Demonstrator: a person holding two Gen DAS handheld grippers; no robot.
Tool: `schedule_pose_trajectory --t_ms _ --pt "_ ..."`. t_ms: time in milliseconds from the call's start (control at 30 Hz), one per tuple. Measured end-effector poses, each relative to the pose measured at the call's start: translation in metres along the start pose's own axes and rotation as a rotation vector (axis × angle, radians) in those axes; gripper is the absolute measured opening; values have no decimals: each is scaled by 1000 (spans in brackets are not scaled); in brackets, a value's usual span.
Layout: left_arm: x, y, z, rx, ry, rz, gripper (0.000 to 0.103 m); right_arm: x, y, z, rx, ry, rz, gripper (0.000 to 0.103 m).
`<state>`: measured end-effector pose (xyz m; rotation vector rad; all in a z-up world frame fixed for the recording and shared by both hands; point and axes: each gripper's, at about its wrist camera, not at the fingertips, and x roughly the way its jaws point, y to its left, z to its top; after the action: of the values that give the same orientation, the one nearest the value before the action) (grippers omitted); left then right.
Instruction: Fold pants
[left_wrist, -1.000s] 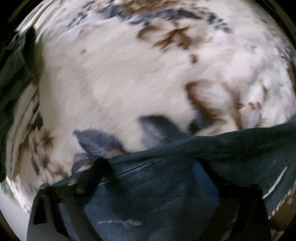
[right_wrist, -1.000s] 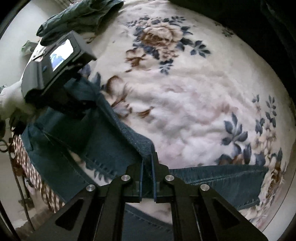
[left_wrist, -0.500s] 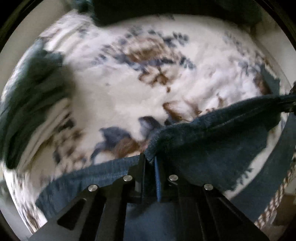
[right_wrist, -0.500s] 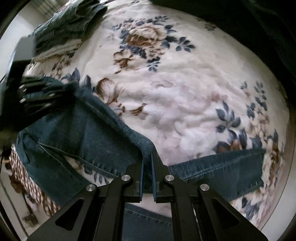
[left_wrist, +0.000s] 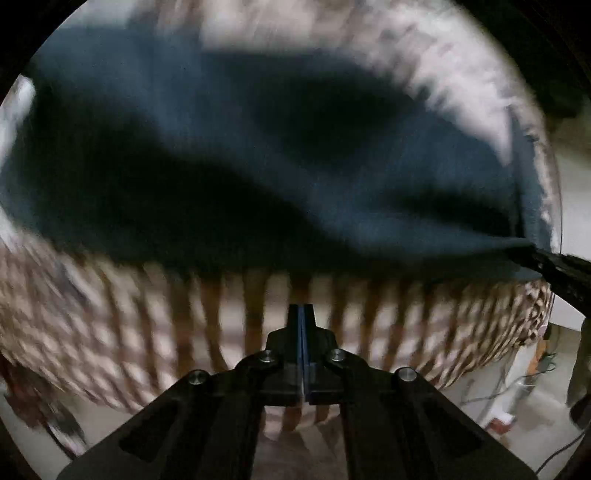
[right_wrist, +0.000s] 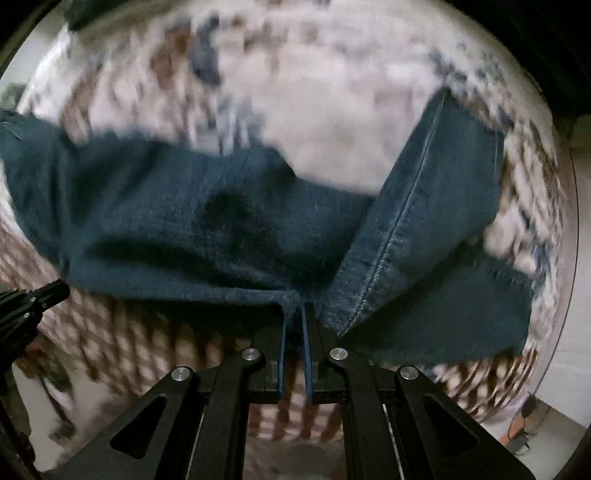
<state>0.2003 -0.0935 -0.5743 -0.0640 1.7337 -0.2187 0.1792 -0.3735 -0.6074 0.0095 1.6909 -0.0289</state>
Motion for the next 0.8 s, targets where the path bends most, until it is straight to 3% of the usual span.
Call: schedule_pose_trajectory --t_ms 100,167,267,300,333,400,467,500,600,633,700,800 --pt "21 14 5 -9 1 10 0 35 6 -14 2 48 -32 8" --pt "15 18 12 -4 -20 -7 0 44 13 -14 -31 54 -64 8" --pt "-14 17 16 23 -55 16 3 52 25 -12 -47 96 -82 18" --pt "-28 17 15 20 -53 32 6 50 25 -12 -39 101 -69 33" --pt "-41 18 19 7 -42 51 19 41 25 -13 -3 111 -24 61" --pt "-59 28 20 -23 -61 37 42 22 22 -13 64 103 38 98" --pt "-89 32 31 -41 -117 61 84 -17 16 -20 151 40 115 98" --pt "-100 34 35 -42 -148 81 91 -29 13 -22 185 24 136 98" --pt "-136 28 52 -22 -278 158 96 -68 -16 -19 353 -54 162 98" --pt "-138 25 59 -7 -300 182 96 -74 -30 -8 413 -81 128 98" --pt "-128 19 70 17 -314 245 96 -70 -59 24 458 -99 52 98" --pt "-100 13 89 11 -299 274 96 -33 -106 87 522 -104 -38 98"
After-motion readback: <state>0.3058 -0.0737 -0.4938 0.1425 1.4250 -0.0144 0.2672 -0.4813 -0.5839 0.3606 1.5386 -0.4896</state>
